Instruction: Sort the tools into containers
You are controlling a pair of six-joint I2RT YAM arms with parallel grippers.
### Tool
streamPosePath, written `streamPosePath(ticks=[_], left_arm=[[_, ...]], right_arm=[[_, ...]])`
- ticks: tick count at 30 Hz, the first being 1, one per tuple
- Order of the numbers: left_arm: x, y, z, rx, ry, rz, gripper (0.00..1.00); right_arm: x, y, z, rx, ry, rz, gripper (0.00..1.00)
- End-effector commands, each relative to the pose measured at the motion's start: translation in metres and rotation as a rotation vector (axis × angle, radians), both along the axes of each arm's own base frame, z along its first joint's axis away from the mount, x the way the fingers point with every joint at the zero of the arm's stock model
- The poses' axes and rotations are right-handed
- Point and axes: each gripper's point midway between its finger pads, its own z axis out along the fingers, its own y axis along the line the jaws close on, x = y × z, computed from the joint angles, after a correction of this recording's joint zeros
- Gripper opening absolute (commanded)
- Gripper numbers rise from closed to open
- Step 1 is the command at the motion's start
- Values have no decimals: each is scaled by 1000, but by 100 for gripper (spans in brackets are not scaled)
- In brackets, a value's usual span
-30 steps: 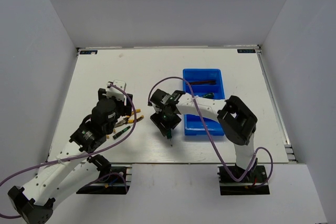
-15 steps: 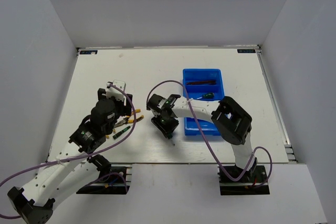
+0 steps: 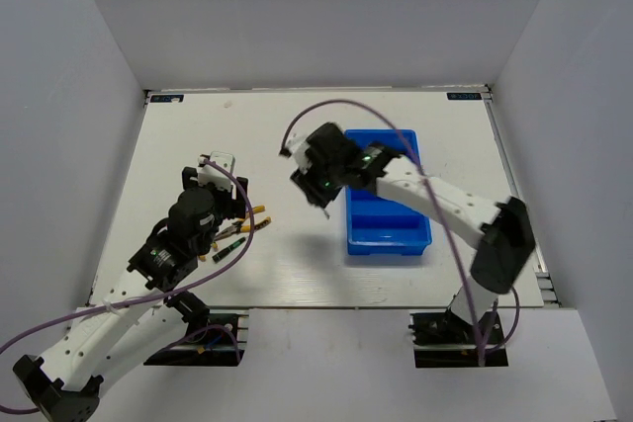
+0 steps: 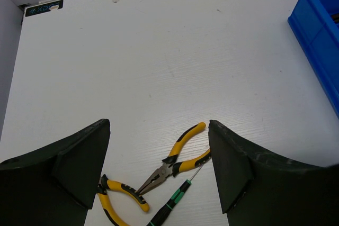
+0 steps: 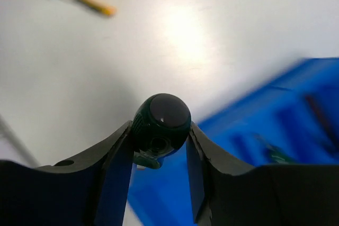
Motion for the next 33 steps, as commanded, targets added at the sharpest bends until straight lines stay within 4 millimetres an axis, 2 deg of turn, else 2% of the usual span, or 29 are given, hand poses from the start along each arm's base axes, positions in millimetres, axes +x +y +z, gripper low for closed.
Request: streamPosePath(ticks=[1, 2, 3, 4, 5, 6, 7, 8, 9, 11, 12, 20, 23, 24, 25, 26, 27, 28, 31, 33], left_arm=[[0, 1, 5, -9, -18, 2, 85], [0, 1, 5, -9, -18, 3, 85], [0, 1, 5, -9, -18, 3, 85], [0, 1, 5, -9, -18, 3, 85], [0, 1, 5, -9, -18, 3, 85], [0, 1, 5, -9, -18, 3, 85], [0, 1, 5, -9, -18, 3, 85], [0, 1, 5, -9, -18, 3, 85], [0, 1, 5, -9, -18, 3, 85], [0, -1, 4, -11, -17, -6, 85], [0, -1, 4, -11, -17, -6, 85], [0, -1, 4, -11, -17, -6, 85], [0, -1, 4, -11, -17, -6, 85], [0, -1, 4, -11, -17, -6, 85], [1, -3, 2, -8, -8, -15, 85], [1, -3, 2, -8, -8, -15, 85], [1, -3, 2, -8, -8, -15, 85], [1, -3, 2, -8, -8, -15, 85], [0, -4, 2, -9, -6, -24, 85], [0, -4, 2, -9, -6, -24, 85]], right_arm=[[61, -47, 52, -54, -376, -89, 0], [74, -56, 59, -78, -450, -91, 0], [75, -74, 50, -133, -488, -84, 0], [84, -90, 47, -191, -524, -78, 0], [96, -104, 51, -214, -573, -128, 0], [100, -118, 52, -230, -581, -146, 0], [97, -128, 37, -279, -576, -93, 0], [97, -130, 37, -282, -581, -77, 0], [101, -141, 29, -306, -571, -74, 0], [110, -146, 17, -352, -606, -8, 0], [122, -150, 22, -340, -642, 3, 0], [152, -169, -13, -391, -624, 144, 0], [152, -167, -28, -385, -580, 211, 0], [154, -163, -27, -366, -578, 231, 0], [146, -163, -35, -362, -532, 263, 0], [147, -165, -40, -363, -511, 267, 0], [151, -163, -37, -366, -511, 278, 0], [146, -158, -42, -333, -483, 308, 0], [155, -160, -49, -344, -497, 313, 0], [159, -160, -52, -347, -491, 311, 8]])
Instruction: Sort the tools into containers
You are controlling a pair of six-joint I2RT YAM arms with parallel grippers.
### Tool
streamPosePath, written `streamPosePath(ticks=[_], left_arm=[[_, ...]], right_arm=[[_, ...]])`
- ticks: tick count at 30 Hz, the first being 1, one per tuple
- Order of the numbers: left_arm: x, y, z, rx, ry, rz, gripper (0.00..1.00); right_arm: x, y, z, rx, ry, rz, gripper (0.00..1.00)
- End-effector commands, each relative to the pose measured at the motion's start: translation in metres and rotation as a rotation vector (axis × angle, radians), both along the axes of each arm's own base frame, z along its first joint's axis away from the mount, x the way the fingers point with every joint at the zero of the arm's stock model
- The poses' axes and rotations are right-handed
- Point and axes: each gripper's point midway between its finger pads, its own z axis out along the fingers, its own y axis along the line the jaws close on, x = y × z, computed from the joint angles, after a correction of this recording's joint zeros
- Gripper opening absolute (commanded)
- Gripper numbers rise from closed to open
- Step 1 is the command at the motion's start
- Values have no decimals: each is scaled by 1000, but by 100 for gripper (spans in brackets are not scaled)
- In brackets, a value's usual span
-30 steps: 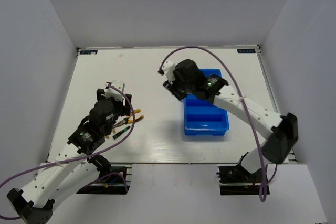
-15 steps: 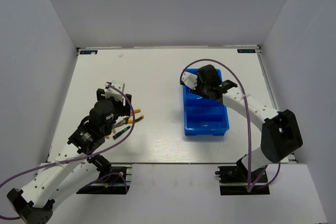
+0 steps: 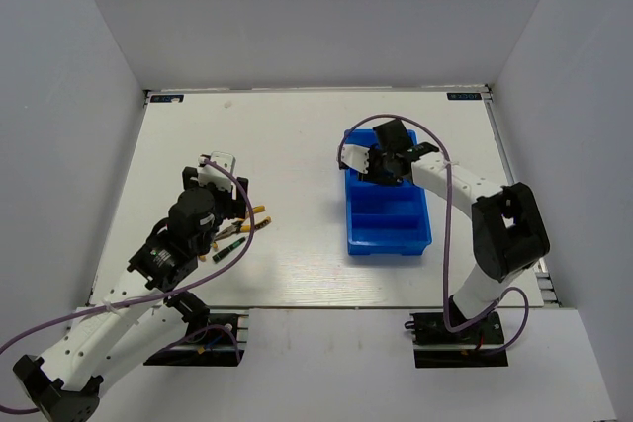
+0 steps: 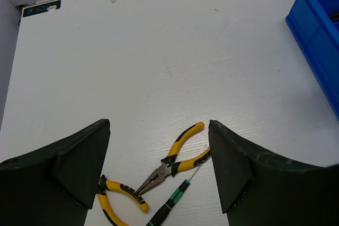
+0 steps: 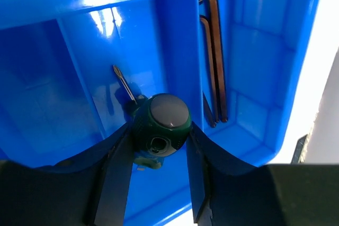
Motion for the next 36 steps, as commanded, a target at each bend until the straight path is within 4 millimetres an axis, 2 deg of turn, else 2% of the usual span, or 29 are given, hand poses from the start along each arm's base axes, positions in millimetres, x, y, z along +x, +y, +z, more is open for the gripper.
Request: streamPosePath(ticks=[1, 2, 8, 9, 11, 13, 16, 18, 20, 21, 22, 23, 24, 25, 26, 27, 28, 29, 30, 31, 32, 33, 34, 35, 36], left_arm=[[0, -3, 2, -8, -8, -17, 85], [1, -5, 0, -5, 1, -26, 85], [1, -5, 0, -5, 1, -26, 85], [1, -5, 0, -5, 1, -26, 85], [1, -7, -1, -7, 3, -36, 85], [2, -13, -7, 2, 25, -57, 85], [3, -22, -15, 17, 57, -103, 79], [4, -31, -28, 33, 103, -140, 69], [4, -38, -37, 48, 133, -177, 40], [6, -40, -43, 66, 162, -177, 28], [6, -41, -52, 82, 193, -185, 18], [8, -43, -53, 88, 204, -184, 7], [9, -44, -57, 95, 231, -180, 4], [10, -45, -77, 135, 294, -178, 4], [10, -46, -84, 149, 335, -172, 4], [13, -47, -88, 165, 360, -171, 19], [14, -47, -96, 179, 394, -156, 31], [15, -43, -119, 245, 475, -131, 37], [19, -43, -123, 257, 498, -107, 46], [21, -41, -130, 274, 533, -76, 50], [25, -40, -131, 305, 553, -55, 51], [28, -42, -148, 340, 603, -53, 54], [29, -41, -153, 361, 622, -44, 54], [35, -43, -153, 354, 631, -42, 54], [36, -44, -162, 372, 657, -41, 55]], right_arm=[[17, 10, 16, 33, -45, 47, 12], [17, 9, 15, 38, -37, 45, 19], [13, 7, 12, 50, -24, 32, 38], [12, 6, 13, 56, -21, 28, 47], [10, 7, 13, 70, -16, 25, 54], [9, 7, 21, 86, -30, 22, 56], [7, 7, 27, 109, -31, 12, 56], [4, 7, 28, 125, -22, 0, 56], [2, 5, 38, 156, -32, -27, 56], [2, 5, 44, 171, -41, -38, 52], [2, 4, 49, 186, -48, -60, 21], [1, 3, 58, 222, -56, -114, 0], [-1, 1, 68, 273, -53, -180, 0], [-1, -3, 74, 300, -53, -233, 0], [-5, -4, 80, 390, -18, -362, 0], [-10, -5, 104, 477, -19, -441, 0], [-46, 4, 92, 476, 165, -380, 0], [-62, 9, 98, 496, 231, -328, 18], [-73, 14, 111, 507, 257, -249, 43], [-120, 30, 109, 565, 474, -136, 60], [-134, 32, 115, 587, 509, -91, 75], [-157, 35, 117, 615, 584, -43, 76], [-170, 38, 124, 649, 598, 10, 73], [-178, 38, 119, 661, 626, 17, 47], [-186, 34, 123, 680, 597, 25, 32]])
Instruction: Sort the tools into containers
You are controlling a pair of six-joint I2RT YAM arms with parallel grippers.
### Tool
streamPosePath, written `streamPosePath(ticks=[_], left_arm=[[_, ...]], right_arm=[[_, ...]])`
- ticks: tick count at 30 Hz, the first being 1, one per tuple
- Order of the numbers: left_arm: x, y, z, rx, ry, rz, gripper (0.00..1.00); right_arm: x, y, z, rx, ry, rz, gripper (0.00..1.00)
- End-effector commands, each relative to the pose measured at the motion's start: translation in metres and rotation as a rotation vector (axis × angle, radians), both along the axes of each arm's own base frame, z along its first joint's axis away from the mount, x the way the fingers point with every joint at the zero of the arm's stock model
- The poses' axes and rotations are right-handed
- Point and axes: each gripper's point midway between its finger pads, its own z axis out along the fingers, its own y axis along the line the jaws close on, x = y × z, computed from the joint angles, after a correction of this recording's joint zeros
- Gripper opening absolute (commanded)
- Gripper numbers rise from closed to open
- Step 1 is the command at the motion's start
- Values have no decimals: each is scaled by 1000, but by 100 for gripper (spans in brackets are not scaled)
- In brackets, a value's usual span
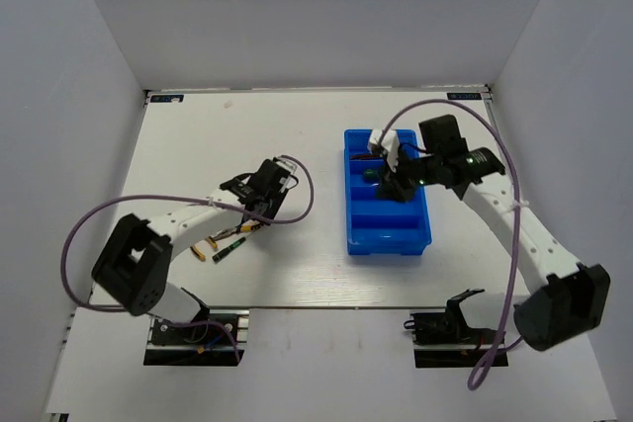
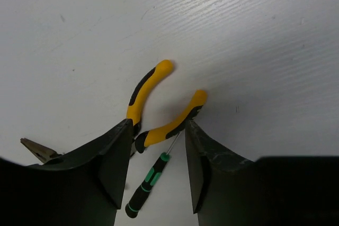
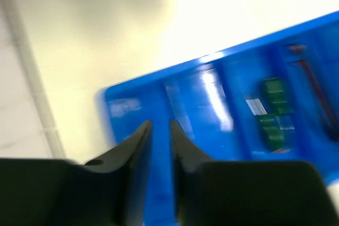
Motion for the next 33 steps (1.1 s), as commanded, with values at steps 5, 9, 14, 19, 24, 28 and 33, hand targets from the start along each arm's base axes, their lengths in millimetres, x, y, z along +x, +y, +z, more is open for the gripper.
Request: streamPosePath(ticks=[5, 9, 14, 19, 24, 28, 33], left_arm=[[23, 12, -8, 2, 52, 55, 58], [32, 18, -27, -10, 114, 76, 58], [42, 12, -40, -60, 170, 68, 51], [39, 17, -59, -75, 246, 72, 46], [38, 24, -63, -73, 267, 82, 26], [54, 24, -53, -91, 234, 97, 4], [110, -10, 13, -229, 50, 43, 0]], right_arm=[[-91, 2, -7, 202, 188, 127, 12], [-99, -5, -12, 222, 191, 100, 17], [-99, -9, -8, 242, 176, 88, 17], [-97, -14, -5, 248, 160, 71, 17], [-97, -15, -3, 257, 156, 62, 17], [-93, -17, -4, 267, 159, 37, 23], [-90, -20, -9, 268, 162, 11, 51]])
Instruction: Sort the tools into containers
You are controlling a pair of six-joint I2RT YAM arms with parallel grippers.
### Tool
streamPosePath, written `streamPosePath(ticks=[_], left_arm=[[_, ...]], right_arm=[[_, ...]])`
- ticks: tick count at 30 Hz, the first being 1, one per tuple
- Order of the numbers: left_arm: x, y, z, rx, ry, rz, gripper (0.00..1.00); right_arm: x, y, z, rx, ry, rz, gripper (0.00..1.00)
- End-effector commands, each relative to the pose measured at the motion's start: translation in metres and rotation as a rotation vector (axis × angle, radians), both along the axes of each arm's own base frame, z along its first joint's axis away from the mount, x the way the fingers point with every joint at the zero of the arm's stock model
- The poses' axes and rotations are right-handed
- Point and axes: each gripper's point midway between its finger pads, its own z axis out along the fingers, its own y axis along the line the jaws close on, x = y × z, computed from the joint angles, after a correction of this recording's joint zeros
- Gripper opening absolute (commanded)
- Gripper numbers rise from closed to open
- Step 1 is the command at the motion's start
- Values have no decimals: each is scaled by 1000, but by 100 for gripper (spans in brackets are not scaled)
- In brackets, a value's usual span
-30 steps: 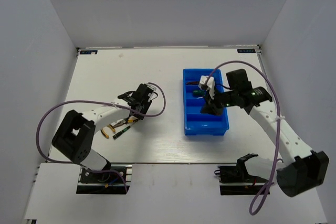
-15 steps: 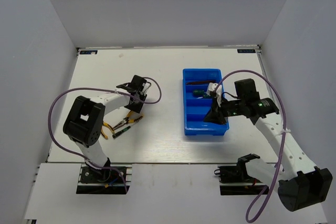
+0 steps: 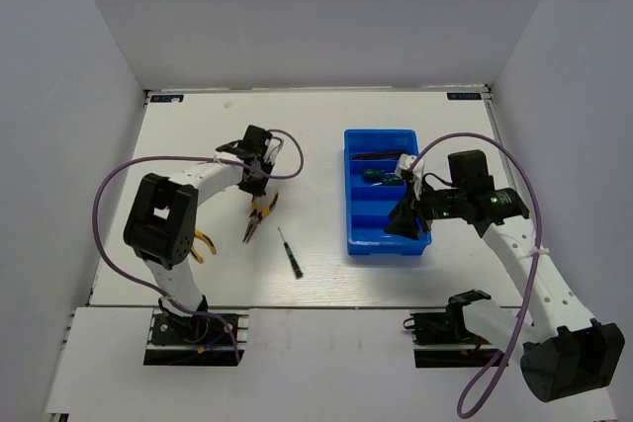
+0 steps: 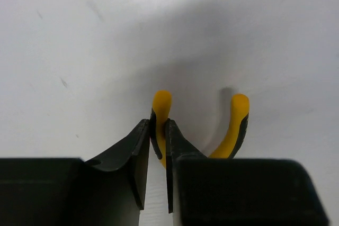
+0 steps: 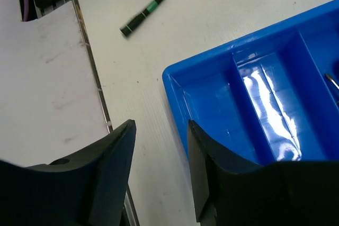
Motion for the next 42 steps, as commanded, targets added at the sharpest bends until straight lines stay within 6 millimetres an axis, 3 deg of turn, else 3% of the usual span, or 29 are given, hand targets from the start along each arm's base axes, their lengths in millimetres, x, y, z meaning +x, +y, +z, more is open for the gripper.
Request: streamPosePath(ticks=[1, 2, 4, 7, 8, 9, 10, 13, 14, 15, 19, 26, 31, 34, 35, 36, 37, 38, 40, 42], left_arm=[[53, -36, 74, -157, -217, -25, 0], [59, -43, 84, -187, -233, -28, 0], [72, -67, 127, -290, -325, -72, 0], [71, -102, 167, -472, -398, -160, 0], [61, -118, 188, -572, -414, -232, 0], [52, -129, 192, -630, -407, -267, 0], [47, -146, 204, -718, -418, -344, 0], [29, -179, 236, -865, -452, -492, 0], [23, -187, 233, -891, -447, -521, 0], [16, -196, 245, -924, -464, -546, 0], [3, -216, 269, -1006, -496, -637, 0], [-6, -221, 264, -952, -514, -611, 0], [8, -206, 255, -872, -547, -501, 0], [26, -175, 218, -729, -500, -256, 0], [34, -161, 200, -692, -462, -178, 0], [33, -145, 179, -597, -405, -107, 9], [35, -135, 166, -533, -380, -74, 38], [36, -127, 142, -446, -338, -72, 50], [30, -102, 113, -292, -263, -27, 67], [28, -73, 84, -125, -205, 8, 67]], right_arm=[[2, 1, 2, 31, -9, -8, 51], [2, 1, 3, 34, -16, -12, 52], [3, -2, -2, 26, -14, -27, 54], [15, -9, -8, -7, -21, -95, 54], [18, -10, -11, -16, -24, -111, 50], [23, -13, -11, -27, -33, -138, 12], [26, -16, -15, -43, -34, -163, 0], [36, -21, -17, -54, -44, -222, 0], [36, -21, -18, -54, -39, -226, 0], [38, -23, -19, -55, -43, -238, 0], [42, -27, -20, -60, -46, -267, 0], [44, -29, -22, -54, -40, -282, 0], [44, -29, -22, -49, -33, -285, 0], [45, -30, -22, -47, -36, -293, 0], [46, -32, -22, -48, -36, -301, 12], [46, -32, -22, -47, -39, -301, 27], [46, -32, -23, -48, -35, -303, 40], [46, -32, -23, -48, -32, -305, 47], [46, -31, -22, -44, -32, -300, 52], [46, -30, -24, -41, -24, -296, 52]])
